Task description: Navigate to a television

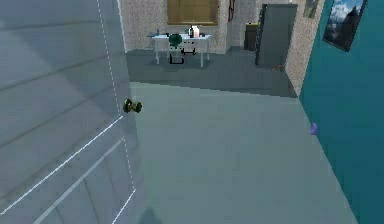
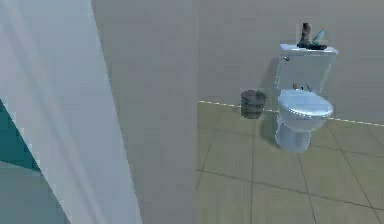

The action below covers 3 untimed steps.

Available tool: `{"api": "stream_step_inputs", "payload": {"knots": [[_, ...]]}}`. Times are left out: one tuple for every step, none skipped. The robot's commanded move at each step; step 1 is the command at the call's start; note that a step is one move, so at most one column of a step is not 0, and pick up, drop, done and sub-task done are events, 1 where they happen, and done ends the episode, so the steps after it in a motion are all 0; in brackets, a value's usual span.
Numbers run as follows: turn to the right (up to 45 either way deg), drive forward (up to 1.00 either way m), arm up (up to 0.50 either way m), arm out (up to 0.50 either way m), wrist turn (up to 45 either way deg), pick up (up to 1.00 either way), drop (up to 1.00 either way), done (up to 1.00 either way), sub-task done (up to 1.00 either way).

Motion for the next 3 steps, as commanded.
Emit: {"api": "stream_step_inputs", "payload": {"knots": [[0.0,0.85,0.00,0.00,0.0,0.00,0.00,0.00,0.00],[24.0,0.00,0.00,0.00,0.0,0.00,0.00,0.00,0.00],[0.0,0.40,0.00,0.00,0.0,0.00,0.00,0.00,0.00]]}}
